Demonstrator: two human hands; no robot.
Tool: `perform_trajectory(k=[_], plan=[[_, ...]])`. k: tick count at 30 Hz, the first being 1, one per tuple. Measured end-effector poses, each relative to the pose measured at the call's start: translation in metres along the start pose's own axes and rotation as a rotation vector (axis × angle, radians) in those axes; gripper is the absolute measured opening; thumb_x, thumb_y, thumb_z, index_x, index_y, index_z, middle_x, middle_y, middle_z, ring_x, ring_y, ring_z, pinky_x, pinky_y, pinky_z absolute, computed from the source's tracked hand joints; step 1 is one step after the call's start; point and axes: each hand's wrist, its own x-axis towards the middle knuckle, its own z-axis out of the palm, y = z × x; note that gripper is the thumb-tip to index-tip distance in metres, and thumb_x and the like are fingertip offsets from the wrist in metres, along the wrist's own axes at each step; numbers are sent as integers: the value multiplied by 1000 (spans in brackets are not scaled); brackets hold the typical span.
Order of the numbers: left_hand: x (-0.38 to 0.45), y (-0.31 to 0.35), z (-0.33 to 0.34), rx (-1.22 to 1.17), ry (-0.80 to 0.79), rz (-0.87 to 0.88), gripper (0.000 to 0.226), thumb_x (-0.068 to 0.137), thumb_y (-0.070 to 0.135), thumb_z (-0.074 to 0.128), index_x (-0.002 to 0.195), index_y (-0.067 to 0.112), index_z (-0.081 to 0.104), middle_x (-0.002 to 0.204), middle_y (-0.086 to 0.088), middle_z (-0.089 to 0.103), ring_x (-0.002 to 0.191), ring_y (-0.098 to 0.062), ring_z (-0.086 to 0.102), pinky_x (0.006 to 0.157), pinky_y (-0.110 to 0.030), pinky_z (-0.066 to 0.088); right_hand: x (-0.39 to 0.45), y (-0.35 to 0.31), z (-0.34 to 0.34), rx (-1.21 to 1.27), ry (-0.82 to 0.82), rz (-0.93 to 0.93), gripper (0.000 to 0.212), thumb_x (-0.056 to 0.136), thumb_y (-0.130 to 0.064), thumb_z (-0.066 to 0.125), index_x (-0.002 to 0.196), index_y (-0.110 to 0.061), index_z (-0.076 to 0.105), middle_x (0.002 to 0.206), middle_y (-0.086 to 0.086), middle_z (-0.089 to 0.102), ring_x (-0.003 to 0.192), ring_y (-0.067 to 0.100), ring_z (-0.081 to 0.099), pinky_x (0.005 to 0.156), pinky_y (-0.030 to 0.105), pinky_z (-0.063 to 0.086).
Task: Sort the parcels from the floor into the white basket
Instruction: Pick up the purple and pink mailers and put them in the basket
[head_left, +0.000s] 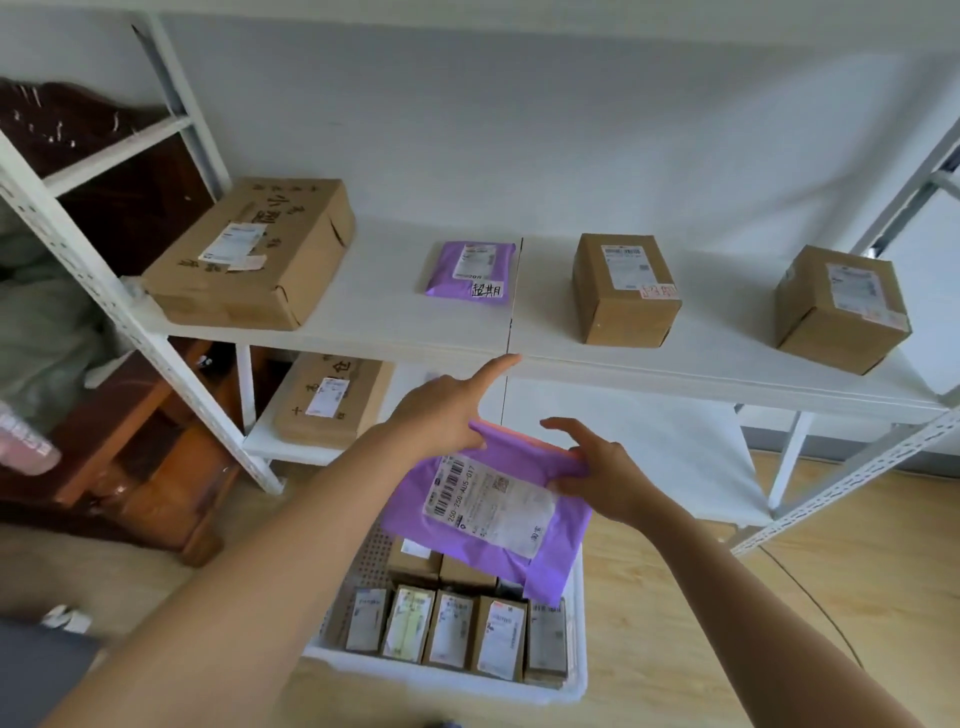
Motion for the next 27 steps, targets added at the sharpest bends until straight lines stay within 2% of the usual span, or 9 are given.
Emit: perform_trajectory(k=[3,6,10,12,14,17,20,24,27], plan=[[-14,-27,13,-41,366,-29,95,75,22,76,147,34,14,132,-9,50,110,-27,54,87,-38,45,2,-7,20,150,97,45,53,79,-6,64,125,-28,49,88,2,63,78,22,56,67,19,41],[-18,-58,27,-398,505,-318,90,77,31,74,146,26,17,147,-17,24,130,-34,35,100,-44,38,13,-23,40,502,240,110,49,83,-2,62,116,-36,48,95,9,66,84,27,63,74,35,56],[-31,-108,50,-1078,189,-632,97,78,45,69,144,43,-3,153,-10,18,133,-33,34,103,-47,36,39,-46,80,978,348,189,47,85,5,58,119,-27,51,97,3,66,80,19,65,64,26,59],[-35,-134,60,-1375,-29,-621,93,77,51,66,137,58,-5,146,1,38,122,-27,51,95,-54,45,53,-52,104,1037,348,225,47,85,3,58,123,-23,51,103,3,64,86,20,64,69,28,59],[-34,-153,69,-1582,-117,-611,90,74,46,67,135,62,3,132,5,55,105,-21,64,78,-45,55,66,-54,127,1077,341,242,47,85,2,59,123,-24,51,109,4,64,92,22,64,75,31,59],[-20,-180,87,-1552,-95,-588,91,77,15,71,137,56,15,134,3,48,103,-20,61,63,-33,55,83,-50,161,1092,323,286,47,84,1,61,123,-25,52,110,3,64,94,20,64,72,27,59],[-3,-205,105,-1386,-49,-536,97,80,-11,62,135,57,20,131,5,38,104,-17,55,68,-38,56,100,-32,185,1047,309,340,47,83,-3,63,122,-27,51,109,1,64,93,18,65,67,23,58],[23,-228,136,-1271,8,-533,98,79,-12,60,138,53,17,140,9,28,115,-16,44,84,-40,53,123,-2,208,1054,278,410,44,80,-1,66,119,-21,54,95,0,69,78,12,69,62,21,56],[33,-237,174,-1385,79,-727,97,80,8,68,143,46,6,140,2,42,117,-21,52,90,-44,50,146,19,223,1188,257,387,44,79,9,61,120,-7,54,96,8,68,82,21,67,70,31,58]])
